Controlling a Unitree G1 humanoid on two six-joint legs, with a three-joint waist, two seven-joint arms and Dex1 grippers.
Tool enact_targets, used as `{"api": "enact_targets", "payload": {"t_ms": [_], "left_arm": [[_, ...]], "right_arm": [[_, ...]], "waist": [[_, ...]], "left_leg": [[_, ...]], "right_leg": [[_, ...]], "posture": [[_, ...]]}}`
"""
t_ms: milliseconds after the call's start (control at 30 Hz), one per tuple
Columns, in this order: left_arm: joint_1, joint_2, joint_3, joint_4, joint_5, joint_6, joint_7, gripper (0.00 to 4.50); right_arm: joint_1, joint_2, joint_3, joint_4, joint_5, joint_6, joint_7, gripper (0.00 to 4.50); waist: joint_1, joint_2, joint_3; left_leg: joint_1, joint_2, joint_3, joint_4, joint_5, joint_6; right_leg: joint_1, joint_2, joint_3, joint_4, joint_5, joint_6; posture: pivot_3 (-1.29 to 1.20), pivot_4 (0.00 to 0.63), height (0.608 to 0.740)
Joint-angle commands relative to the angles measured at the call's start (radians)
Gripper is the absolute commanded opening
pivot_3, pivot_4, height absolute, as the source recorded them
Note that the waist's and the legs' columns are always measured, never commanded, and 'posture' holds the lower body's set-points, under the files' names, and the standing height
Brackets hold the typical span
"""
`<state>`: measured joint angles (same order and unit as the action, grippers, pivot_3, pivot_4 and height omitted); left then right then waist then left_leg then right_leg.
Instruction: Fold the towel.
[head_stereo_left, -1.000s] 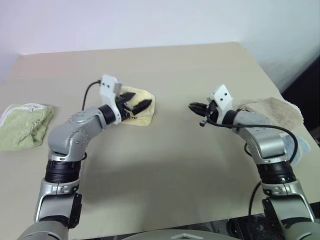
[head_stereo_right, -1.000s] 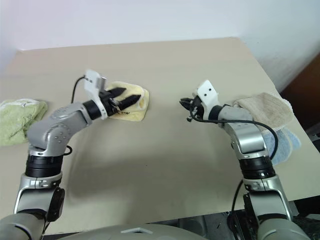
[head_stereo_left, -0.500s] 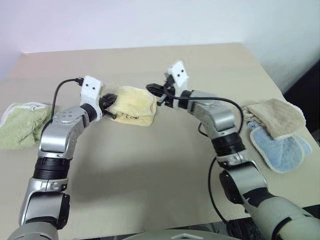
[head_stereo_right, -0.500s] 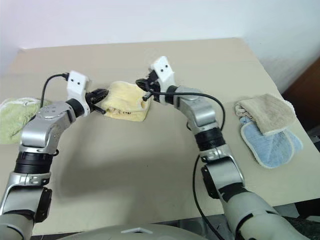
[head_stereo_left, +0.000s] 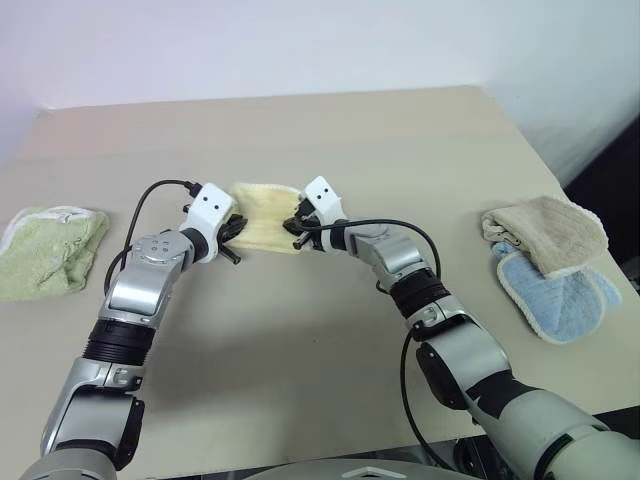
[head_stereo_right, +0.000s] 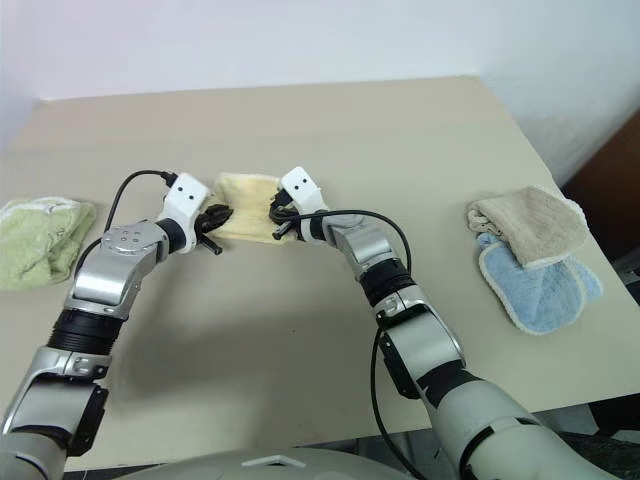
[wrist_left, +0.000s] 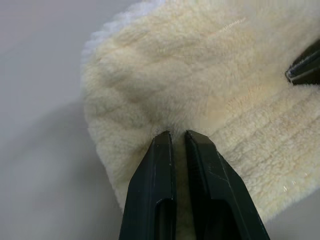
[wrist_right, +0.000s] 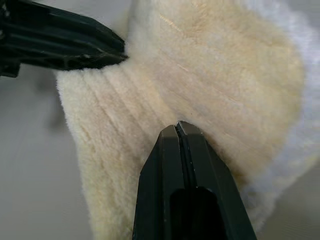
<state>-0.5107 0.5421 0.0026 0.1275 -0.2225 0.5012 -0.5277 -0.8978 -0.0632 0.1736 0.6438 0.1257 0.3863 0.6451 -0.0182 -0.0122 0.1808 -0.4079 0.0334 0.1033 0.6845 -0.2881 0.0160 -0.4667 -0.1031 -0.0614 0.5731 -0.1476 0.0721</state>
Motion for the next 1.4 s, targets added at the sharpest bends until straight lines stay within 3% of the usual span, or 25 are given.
{"api": "enact_targets", "payload": {"t_ms": [33,233,300,433,733,800,900,1233,1400], "left_arm": [[-0.02,-0.018,0.133,-0.086,-0.091,0.017,0.021,0.48],[0.031,0.023,0.189,-0.11,-0.095,-0.012,-0.005,0.48],[0.068,0.039,0.184,-0.134,-0.099,-0.013,-0.034,0.45],[0.109,0.051,0.186,-0.155,-0.092,-0.01,-0.044,0.45],[0.115,0.032,0.215,-0.17,-0.117,0.002,-0.024,0.45],[0.103,0.012,0.259,-0.189,-0.175,0.048,-0.009,0.45],[0.082,-0.032,0.345,-0.216,-0.291,0.164,0.049,0.98],[0.051,-0.192,0.602,-0.285,-0.63,0.532,0.385,4.35],[0.025,-0.258,0.698,-0.311,-0.763,0.647,0.59,4.47]], "right_arm": [[0.019,-0.037,-0.064,-0.195,0.06,0.053,0.019,0.0],[0.085,-0.11,-0.151,-0.419,0.152,0.238,-0.001,0.0],[0.1,-0.117,-0.17,-0.449,0.18,0.303,-0.011,0.35],[0.121,-0.133,-0.166,-0.473,0.187,0.347,-0.016,1.4],[0.124,-0.15,-0.16,-0.47,0.158,0.331,-0.067,4.39],[0.132,-0.17,-0.145,-0.472,0.138,0.304,-0.068,4.45],[0.148,-0.189,-0.15,-0.489,0.143,0.296,-0.063,4.5],[0.189,-0.253,-0.193,-0.573,0.164,0.303,-0.064,4.5],[0.246,-0.296,-0.195,-0.675,0.188,0.33,-0.044,4.5]], "waist": [[-0.001,0.0,0.0],[-0.002,0.0,0.0],[-0.004,0.0,0.0],[-0.002,0.0,0.0],[0.0,0.0,0.0],[0.001,0.0,0.0],[0.001,0.0,0.0],[0.0,-0.001,0.0],[0.005,-0.001,0.0]], "left_leg": [[0.0,0.0,0.0,0.0,0.0,0.0],[0.001,0.0,0.0,0.0,0.0,0.0],[0.001,0.0,0.0,0.0,0.0,0.0],[0.001,0.0,0.0,0.0,0.001,-0.001],[0.0,0.0,0.0,0.0,0.001,-0.001],[0.0,0.0,0.0,0.0,0.001,-0.001],[0.0,0.0,0.0,0.0,0.001,-0.001],[0.001,-0.001,-0.001,0.001,0.001,-0.001],[0.002,-0.001,-0.002,0.001,0.001,-0.001]], "right_leg": [[0.0,0.0,0.0,0.001,0.0,0.0],[-0.001,0.0,0.0,0.004,0.0,0.0],[-0.001,0.0,0.0,0.004,0.0,0.0],[-0.002,0.0,0.0,0.005,0.0,0.0],[-0.002,0.0,0.0,0.004,0.0,0.0],[-0.002,0.0,0.0,0.004,0.0,0.0],[-0.002,0.0,0.0,0.004,0.0,0.0],[-0.001,0.0,0.0,0.005,0.0,0.0],[0.0,0.0,0.0,0.004,0.0,0.0]], "posture": [[0.0,0.15,0.728],[0.0,0.15,0.728],[0.0,0.15,0.728],[0.0,0.15,0.728],[0.0,0.15,0.728],[0.0,0.15,0.728],[0.0,0.15,0.728],[0.0,0.15,0.728],[0.0,0.15,0.728]]}}
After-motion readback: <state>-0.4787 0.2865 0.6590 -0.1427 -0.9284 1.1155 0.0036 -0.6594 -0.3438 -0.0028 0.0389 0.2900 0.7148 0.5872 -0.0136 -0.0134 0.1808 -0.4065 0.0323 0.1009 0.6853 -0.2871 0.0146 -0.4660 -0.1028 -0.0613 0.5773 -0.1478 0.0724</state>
